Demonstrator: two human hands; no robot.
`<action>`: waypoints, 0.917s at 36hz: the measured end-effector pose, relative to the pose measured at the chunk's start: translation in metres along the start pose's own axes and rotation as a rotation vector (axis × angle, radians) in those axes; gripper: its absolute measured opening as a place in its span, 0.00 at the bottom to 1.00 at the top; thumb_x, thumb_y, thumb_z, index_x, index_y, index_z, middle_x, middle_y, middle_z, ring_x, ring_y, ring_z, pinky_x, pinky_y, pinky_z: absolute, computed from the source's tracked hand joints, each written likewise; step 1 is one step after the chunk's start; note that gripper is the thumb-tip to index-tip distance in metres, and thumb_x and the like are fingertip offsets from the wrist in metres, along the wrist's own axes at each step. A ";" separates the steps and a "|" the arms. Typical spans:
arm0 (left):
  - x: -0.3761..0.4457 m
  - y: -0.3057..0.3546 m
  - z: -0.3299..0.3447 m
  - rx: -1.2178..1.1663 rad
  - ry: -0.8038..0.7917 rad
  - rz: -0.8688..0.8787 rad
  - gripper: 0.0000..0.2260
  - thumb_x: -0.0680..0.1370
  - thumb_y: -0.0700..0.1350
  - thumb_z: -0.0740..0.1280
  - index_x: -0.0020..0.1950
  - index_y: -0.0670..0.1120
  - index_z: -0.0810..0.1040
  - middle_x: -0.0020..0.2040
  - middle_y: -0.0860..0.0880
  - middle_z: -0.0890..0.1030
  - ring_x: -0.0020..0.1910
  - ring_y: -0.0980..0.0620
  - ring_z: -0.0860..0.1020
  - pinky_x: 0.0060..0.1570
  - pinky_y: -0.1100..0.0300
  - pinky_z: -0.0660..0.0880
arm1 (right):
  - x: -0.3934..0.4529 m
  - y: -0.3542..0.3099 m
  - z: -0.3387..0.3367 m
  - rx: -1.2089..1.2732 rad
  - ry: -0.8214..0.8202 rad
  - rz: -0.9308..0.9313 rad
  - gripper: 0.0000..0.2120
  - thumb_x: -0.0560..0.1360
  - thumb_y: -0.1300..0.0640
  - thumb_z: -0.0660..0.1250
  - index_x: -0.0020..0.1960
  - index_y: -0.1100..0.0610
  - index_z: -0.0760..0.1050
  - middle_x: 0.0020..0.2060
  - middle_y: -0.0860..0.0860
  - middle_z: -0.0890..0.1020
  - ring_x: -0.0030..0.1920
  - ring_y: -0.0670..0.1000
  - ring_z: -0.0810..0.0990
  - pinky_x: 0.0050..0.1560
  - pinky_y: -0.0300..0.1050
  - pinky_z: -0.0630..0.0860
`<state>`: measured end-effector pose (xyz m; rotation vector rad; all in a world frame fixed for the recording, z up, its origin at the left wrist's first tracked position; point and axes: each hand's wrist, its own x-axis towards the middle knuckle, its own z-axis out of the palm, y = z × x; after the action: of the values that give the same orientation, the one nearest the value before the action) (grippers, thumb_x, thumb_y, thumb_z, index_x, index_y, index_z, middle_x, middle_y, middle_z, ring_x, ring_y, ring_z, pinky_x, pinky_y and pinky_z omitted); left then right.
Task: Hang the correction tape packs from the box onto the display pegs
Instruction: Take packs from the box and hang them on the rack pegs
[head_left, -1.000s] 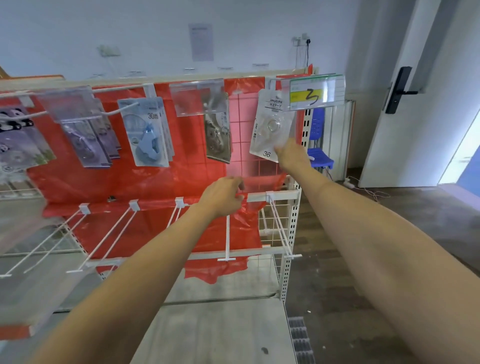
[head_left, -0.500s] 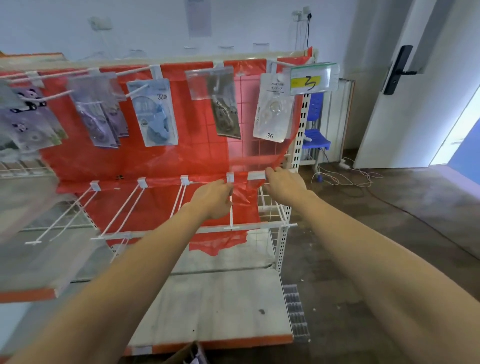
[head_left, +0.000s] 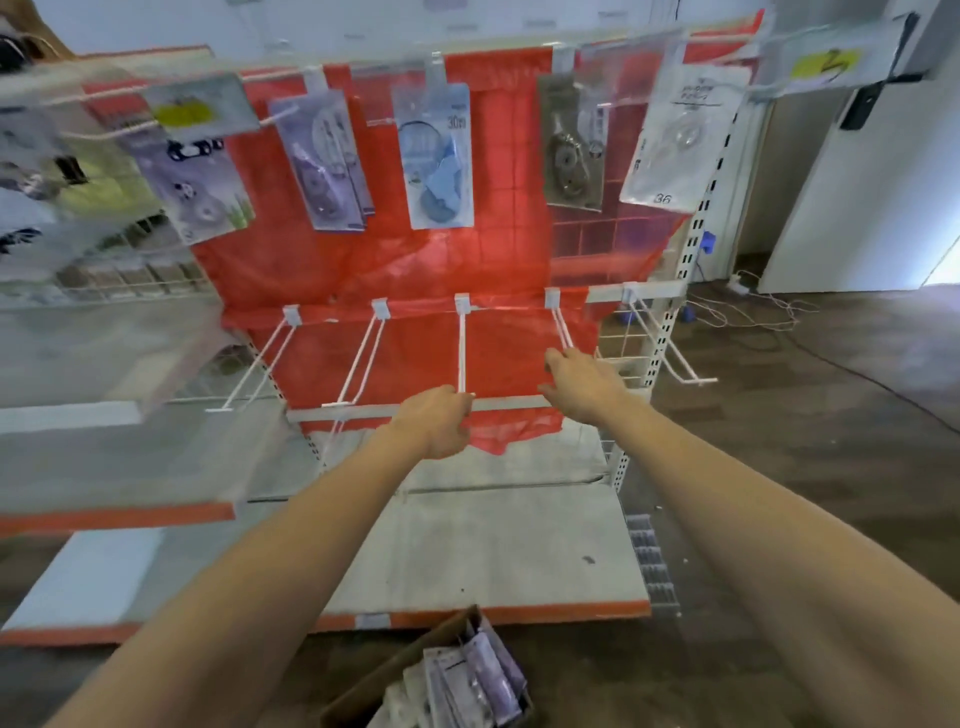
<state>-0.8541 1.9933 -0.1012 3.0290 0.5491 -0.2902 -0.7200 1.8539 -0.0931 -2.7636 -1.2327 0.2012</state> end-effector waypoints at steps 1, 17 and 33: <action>-0.007 -0.013 0.004 -0.004 -0.007 0.004 0.15 0.79 0.47 0.62 0.65 0.45 0.73 0.60 0.44 0.75 0.59 0.43 0.74 0.56 0.50 0.73 | -0.003 -0.013 0.008 0.024 -0.011 0.009 0.18 0.81 0.52 0.59 0.66 0.60 0.65 0.62 0.59 0.72 0.62 0.61 0.74 0.58 0.56 0.71; -0.072 -0.088 0.136 -0.042 -0.392 0.151 0.17 0.81 0.49 0.61 0.68 0.45 0.70 0.65 0.42 0.71 0.64 0.43 0.71 0.60 0.52 0.70 | -0.098 -0.101 0.157 0.176 -0.356 0.182 0.20 0.81 0.52 0.60 0.69 0.60 0.63 0.66 0.59 0.68 0.64 0.61 0.70 0.61 0.54 0.71; -0.097 -0.092 0.213 0.039 -0.509 0.216 0.16 0.81 0.47 0.59 0.67 0.44 0.69 0.63 0.42 0.71 0.62 0.41 0.72 0.57 0.50 0.71 | -0.118 -0.134 0.251 0.349 -0.458 0.358 0.19 0.81 0.51 0.58 0.67 0.61 0.65 0.64 0.60 0.69 0.65 0.61 0.69 0.61 0.54 0.70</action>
<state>-1.0128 2.0283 -0.2929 2.8396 0.1767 -1.0202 -0.9373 1.8663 -0.3109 -2.6689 -0.6606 1.0199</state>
